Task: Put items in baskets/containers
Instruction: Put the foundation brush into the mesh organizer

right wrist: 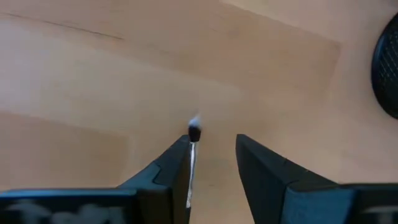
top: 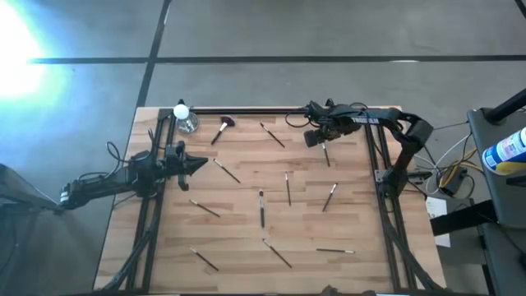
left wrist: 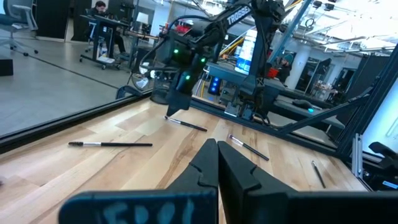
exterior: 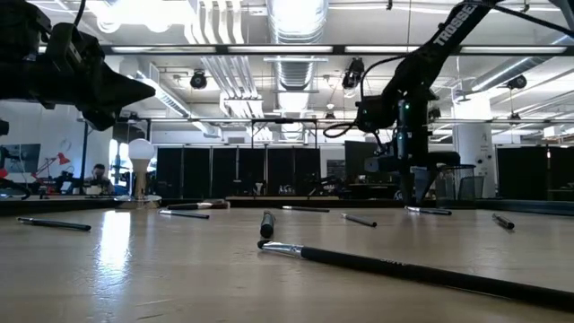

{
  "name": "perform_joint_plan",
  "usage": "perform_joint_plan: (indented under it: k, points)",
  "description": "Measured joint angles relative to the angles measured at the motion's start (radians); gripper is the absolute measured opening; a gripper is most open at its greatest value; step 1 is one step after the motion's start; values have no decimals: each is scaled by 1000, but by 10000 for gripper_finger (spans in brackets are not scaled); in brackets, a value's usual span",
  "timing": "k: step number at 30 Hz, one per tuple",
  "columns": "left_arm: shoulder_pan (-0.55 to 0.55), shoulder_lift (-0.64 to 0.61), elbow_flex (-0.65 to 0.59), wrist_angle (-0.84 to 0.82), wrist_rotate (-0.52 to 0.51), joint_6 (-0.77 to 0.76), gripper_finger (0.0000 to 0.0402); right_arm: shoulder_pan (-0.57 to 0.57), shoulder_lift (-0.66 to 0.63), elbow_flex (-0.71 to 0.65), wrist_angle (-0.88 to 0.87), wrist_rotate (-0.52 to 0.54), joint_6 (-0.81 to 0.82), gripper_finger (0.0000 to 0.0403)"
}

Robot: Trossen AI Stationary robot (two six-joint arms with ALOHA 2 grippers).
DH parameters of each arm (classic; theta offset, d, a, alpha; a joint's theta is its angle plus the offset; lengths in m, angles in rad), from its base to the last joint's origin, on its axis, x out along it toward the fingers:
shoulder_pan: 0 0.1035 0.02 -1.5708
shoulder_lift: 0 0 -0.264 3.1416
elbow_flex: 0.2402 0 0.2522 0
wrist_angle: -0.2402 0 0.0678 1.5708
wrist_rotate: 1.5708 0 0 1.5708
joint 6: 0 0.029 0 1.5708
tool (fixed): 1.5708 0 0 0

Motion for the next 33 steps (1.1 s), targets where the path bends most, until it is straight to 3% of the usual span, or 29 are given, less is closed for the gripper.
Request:
perform_joint_plan:
  k: [33]
  points:
    - [0,0,0,0,0,0,0,-3,6,-34,109,-34,-42,10]
